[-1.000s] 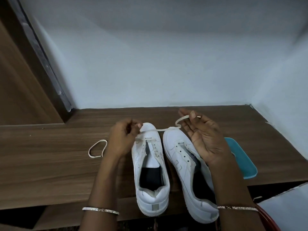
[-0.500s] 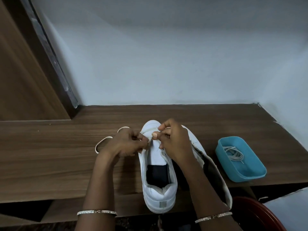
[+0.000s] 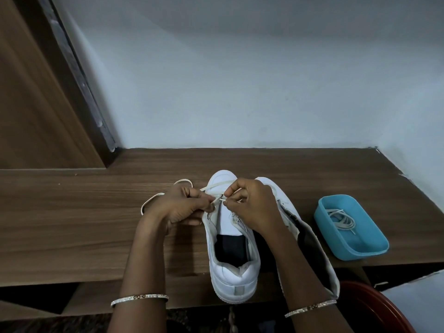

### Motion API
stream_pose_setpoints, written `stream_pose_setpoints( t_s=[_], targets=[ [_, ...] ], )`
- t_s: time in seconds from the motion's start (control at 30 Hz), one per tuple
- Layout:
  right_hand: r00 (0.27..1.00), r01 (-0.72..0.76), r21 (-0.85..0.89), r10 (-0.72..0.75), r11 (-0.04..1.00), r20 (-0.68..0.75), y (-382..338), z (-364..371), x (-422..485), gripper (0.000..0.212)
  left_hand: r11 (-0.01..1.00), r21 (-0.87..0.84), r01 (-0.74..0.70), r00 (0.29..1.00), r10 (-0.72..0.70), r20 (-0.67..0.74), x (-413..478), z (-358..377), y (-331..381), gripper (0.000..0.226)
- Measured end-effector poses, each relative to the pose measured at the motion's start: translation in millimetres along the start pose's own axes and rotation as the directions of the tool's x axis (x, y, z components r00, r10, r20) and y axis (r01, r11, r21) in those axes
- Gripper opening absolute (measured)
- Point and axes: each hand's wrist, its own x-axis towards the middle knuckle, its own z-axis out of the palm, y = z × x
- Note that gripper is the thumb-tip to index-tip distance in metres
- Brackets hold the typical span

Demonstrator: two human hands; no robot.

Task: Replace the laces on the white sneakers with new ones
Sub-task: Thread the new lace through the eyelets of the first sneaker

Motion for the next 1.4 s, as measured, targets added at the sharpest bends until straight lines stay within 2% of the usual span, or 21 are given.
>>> stream_pose_setpoints(
  t_s=[0.23,0.57,0.77,0.93,1.07,1.13,1.23,1.4],
  targets=[
    [0.999,0.041,-0.104,-0.041,0.994,0.002,0,5,0,0.016,0.999,-0.033,-0.022,0.999,0.023,0.025,1,-2,-3,0.017],
    [0.984,0.177,-0.262,-0.176,0.949,0.025,-1,7,-2,0.023,0.996,-0.077,-0.048,0.996,0.054,0.077,1,-4,-6,0.013],
    [0.978,0.206,-0.279,-0.201,0.938,0.048,1,9,-2,0.027,0.996,-0.066,-0.065,0.994,0.071,0.082,3,-4,-7,0.014],
    [0.969,0.241,-0.285,-0.248,0.928,0.01,1,11,-3,0.026,0.991,-0.103,-0.088,0.993,0.096,0.074,2,-4,-8,0.013],
    [0.96,0.278,-0.266,-0.273,0.923,0.055,3,5,-1,0.027,0.994,-0.04,-0.104,0.988,0.108,0.108,4,-4,-9,0.016],
    [0.963,0.27,-0.253,-0.265,0.929,0.054,5,5,0,0.027,0.994,-0.025,-0.107,0.987,0.109,0.115,5,-4,-9,0.016],
    [0.972,0.222,-0.238,-0.233,0.946,-0.022,6,14,1,0.03,0.991,-0.009,-0.131,0.985,0.131,0.112,7,-4,-10,0.015],
    [0.987,0.146,-0.18,-0.156,0.973,-0.043,8,15,3,0.026,0.976,0.026,-0.214,0.977,0.213,0.025,8,1,-11,0.006]
  ],
)
